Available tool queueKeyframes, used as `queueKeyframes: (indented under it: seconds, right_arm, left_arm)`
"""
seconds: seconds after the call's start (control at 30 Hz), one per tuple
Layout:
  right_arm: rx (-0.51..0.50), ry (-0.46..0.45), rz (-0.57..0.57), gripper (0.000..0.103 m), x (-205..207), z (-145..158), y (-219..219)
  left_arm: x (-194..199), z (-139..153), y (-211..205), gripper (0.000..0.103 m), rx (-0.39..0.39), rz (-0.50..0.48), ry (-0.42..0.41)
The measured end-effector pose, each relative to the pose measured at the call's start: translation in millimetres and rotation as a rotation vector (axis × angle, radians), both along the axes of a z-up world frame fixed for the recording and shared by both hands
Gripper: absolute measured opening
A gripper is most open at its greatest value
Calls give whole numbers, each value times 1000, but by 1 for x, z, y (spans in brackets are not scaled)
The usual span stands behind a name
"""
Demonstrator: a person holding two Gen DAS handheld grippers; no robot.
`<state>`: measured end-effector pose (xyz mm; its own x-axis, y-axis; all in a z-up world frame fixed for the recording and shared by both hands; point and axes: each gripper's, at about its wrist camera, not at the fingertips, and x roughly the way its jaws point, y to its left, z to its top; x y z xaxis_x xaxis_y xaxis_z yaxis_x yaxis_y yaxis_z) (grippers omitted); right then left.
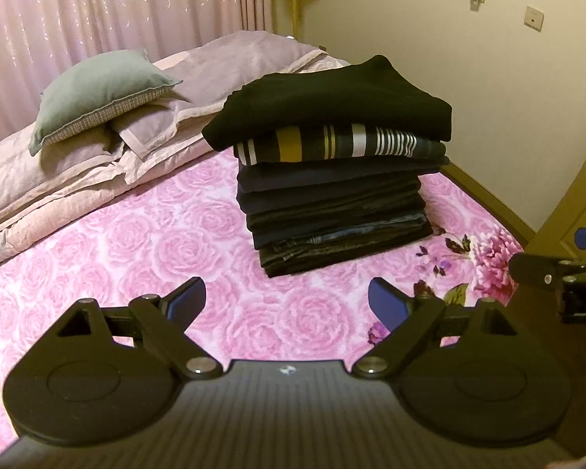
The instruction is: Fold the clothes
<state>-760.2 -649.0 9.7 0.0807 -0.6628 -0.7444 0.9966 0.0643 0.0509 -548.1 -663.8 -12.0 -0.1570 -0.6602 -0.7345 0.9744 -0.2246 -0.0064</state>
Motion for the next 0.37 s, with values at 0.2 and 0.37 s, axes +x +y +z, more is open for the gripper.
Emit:
queueKeyframes:
  seconds: [0.2, 0.37]
  right_arm:
    - [0, 17, -6, 103, 0, -1, -3]
    - [4, 11, -21, 103, -4, -4, -6]
  left_arm:
    - [-3, -3, 0, 88, -10, -16, -13]
    - [-7, -3, 1, 88, -28, -26, -8]
